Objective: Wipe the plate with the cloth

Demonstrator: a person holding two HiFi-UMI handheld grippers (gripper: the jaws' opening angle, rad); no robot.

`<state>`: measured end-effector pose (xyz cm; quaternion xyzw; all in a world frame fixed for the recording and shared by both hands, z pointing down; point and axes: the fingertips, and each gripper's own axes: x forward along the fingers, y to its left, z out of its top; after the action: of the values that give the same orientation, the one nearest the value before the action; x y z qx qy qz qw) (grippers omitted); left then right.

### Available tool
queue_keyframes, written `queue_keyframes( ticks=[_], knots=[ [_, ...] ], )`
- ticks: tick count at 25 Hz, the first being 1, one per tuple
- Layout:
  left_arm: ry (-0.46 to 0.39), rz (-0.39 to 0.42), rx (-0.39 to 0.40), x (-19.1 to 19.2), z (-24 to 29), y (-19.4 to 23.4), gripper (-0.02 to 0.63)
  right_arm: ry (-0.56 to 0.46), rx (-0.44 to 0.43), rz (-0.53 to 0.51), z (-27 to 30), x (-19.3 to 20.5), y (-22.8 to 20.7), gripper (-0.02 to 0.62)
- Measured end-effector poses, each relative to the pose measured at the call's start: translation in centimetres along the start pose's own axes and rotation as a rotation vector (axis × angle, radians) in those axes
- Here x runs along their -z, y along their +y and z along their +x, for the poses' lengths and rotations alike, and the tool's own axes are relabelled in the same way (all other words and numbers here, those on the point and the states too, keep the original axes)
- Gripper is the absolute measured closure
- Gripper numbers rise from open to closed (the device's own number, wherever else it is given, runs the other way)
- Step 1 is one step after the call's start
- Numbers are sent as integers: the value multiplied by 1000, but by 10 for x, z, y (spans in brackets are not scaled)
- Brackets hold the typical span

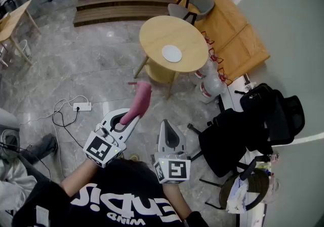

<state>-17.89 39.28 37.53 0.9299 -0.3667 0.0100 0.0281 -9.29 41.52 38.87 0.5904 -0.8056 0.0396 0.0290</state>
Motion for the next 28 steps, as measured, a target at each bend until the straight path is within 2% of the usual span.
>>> queue_keyframes(
  ticks=[6, 22, 28],
  knots=[
    [2, -11, 23, 7, 0, -4, 554, 1, 2, 9, 0, 1, -1, 574],
    [21, -12, -9, 1, 3, -7, 554, -16, -22, 39, -7, -4, -9, 574],
    [-5, -28, 15, 8, 4, -15, 554, -8, -36, 33, -9, -7, -11, 574]
  ],
)
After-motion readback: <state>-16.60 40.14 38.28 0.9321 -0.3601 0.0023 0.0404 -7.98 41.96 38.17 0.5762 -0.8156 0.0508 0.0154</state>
